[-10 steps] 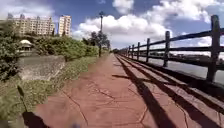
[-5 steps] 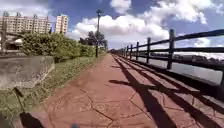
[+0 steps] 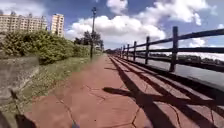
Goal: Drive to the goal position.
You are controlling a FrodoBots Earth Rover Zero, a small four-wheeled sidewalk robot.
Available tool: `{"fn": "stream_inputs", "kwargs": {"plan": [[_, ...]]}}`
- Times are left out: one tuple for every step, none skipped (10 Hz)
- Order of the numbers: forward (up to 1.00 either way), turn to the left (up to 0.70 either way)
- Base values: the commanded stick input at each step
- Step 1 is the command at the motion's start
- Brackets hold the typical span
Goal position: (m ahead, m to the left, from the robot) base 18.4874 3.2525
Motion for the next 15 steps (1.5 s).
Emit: {"fn": "stream_inputs", "kwargs": {"plan": [[0.85,0.0],[0.85,0.0],[0.85,0.0],[0.85,0.0],[0.85,0.0],[0.85,0.0],[0.85,0.0],[0.85,0.0],[0.85,0.0],[0.85,0.0],[0.85,0.0],[0.85,0.0],[0.85,0.0],[0.85,0.0],[0.85,0.0]]}}
